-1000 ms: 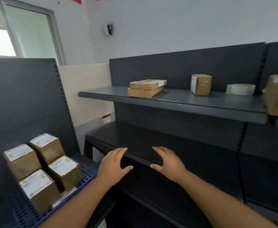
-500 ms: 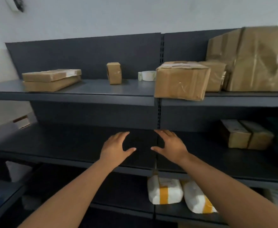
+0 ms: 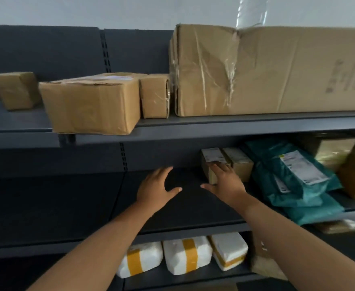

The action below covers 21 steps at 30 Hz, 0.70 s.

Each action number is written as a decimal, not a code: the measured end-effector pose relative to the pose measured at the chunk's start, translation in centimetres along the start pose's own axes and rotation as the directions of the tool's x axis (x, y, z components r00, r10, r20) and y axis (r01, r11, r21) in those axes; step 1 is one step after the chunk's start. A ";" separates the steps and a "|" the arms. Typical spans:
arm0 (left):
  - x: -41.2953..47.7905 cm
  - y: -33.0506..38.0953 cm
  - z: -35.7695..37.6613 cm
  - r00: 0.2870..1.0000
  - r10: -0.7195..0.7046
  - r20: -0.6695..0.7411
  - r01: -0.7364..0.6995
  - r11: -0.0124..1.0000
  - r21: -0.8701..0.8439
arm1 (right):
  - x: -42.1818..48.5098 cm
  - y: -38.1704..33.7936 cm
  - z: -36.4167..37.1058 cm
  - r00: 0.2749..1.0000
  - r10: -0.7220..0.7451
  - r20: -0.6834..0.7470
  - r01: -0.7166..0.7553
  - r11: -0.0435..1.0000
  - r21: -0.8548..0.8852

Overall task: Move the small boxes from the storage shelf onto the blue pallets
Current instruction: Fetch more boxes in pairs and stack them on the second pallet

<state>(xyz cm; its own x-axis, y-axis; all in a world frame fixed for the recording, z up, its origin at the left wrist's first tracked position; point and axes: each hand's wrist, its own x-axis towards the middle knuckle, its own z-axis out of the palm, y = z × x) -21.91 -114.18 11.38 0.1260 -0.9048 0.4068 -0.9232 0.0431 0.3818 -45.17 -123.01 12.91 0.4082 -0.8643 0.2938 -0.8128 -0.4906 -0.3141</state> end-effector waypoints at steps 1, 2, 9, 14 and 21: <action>0.7 1.1 1.1 1.000 -0.001 0.016 0.001 1.000 -0.017 | 0.1 1.6 -0.4 1.000 0.019 -0.013 -0.019 1.000 -0.013; 1.5 2.2 2.0 0.999 -0.006 0.032 0.007 0.999 -0.036 | 0.2 3.1 -0.7 0.999 0.039 -0.020 -0.040 0.999 -0.022; 6.1 7.1 7.8 0.989 -0.085 0.118 0.105 0.979 -0.175 | 2.7 11.1 -2.4 0.979 0.201 0.019 -0.198 0.976 -0.096; 8.5 8.6 10.3 0.980 -0.141 0.143 0.169 0.964 -0.205 | 4.2 13.8 -2.3 0.966 0.252 0.052 -0.249 0.967 -0.056; 10.3 9.6 12.5 0.965 -0.169 0.201 0.232 0.906 -0.353 | 6.0 14.6 -1.1 0.959 0.264 0.100 -0.258 0.964 -0.067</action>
<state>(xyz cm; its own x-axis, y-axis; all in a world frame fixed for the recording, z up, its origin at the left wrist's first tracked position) -33.95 -128.36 8.88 0.2042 -0.9656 0.1610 -0.6792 -0.0213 0.7337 -54.98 -135.24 11.07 0.2190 -0.9697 0.1085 -0.9167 -0.2426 -0.3176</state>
